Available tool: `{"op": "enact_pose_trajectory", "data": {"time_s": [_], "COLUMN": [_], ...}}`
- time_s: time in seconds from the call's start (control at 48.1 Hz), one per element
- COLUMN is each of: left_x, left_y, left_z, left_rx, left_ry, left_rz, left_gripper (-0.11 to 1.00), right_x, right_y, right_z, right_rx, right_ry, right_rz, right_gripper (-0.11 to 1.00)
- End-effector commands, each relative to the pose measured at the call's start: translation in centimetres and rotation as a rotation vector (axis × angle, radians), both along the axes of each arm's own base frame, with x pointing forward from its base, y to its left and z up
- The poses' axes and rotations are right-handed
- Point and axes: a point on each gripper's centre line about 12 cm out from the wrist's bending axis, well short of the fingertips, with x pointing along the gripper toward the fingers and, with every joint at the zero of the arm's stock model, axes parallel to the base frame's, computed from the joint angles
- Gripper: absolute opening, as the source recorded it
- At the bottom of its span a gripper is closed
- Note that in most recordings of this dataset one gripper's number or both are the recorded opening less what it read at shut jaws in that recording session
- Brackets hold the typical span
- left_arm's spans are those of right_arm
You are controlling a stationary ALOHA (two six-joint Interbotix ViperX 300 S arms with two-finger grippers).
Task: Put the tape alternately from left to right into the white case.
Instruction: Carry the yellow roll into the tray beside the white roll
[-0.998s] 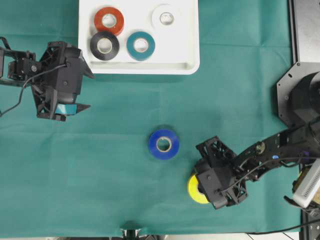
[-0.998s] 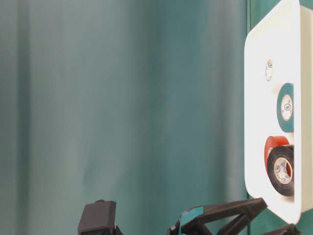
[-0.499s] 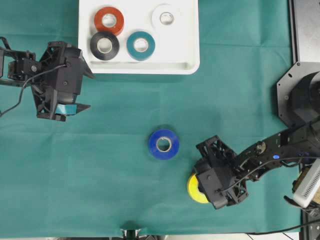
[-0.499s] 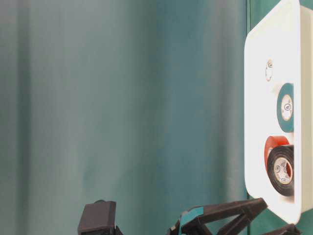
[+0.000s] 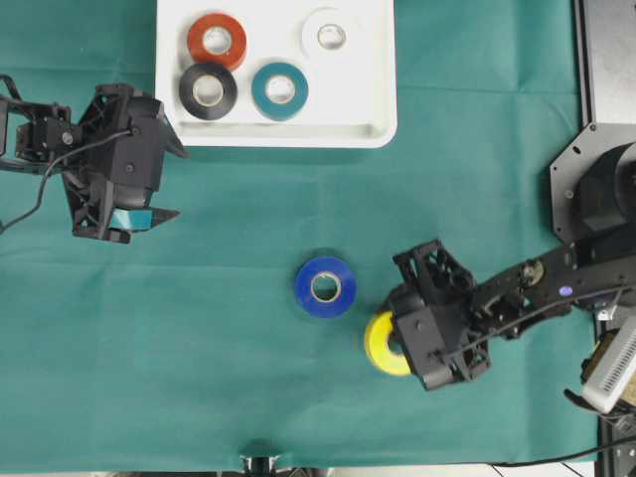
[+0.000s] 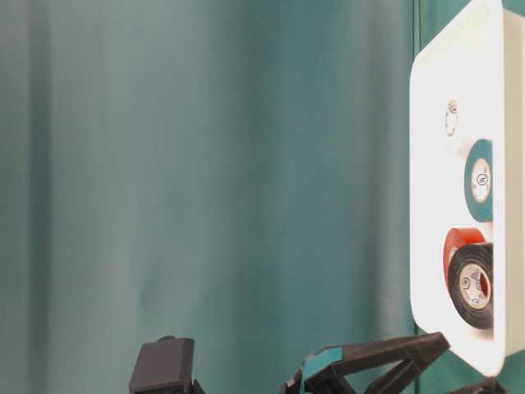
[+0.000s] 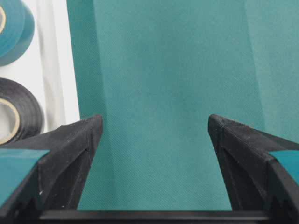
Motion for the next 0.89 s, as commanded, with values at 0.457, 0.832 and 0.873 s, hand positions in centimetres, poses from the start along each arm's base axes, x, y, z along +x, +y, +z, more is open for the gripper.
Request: {"op": "enact_pose_trajectory", "data": {"time_s": [0.457,0.832,0.873], "left_x": [0.3,0.3,0.3], "left_y": [-0.5,-0.7,-0.7], "left_z": [0.7,0.7,0.7], "left_rx": [0.0,0.0,0.001], "left_ry": [-0.026,-0.026,-0.028], "left_rz": [-0.015,-0.02,-0.021], "left_gripper": [1.0,1.0,1.0], "right_x": [2.8,3.4,3.4], "right_y": [-7.8,-14.3,-15.2], "right_z": [4.0,5.1,5.2], "right_rx": [-0.128,-0.207,-0.214], "right_ry": [-0.161,-0.2,-0.2], "right_rz": [-0.112,-0.252,-0.275], "right_gripper": [0.02,0.02,0.02]}}
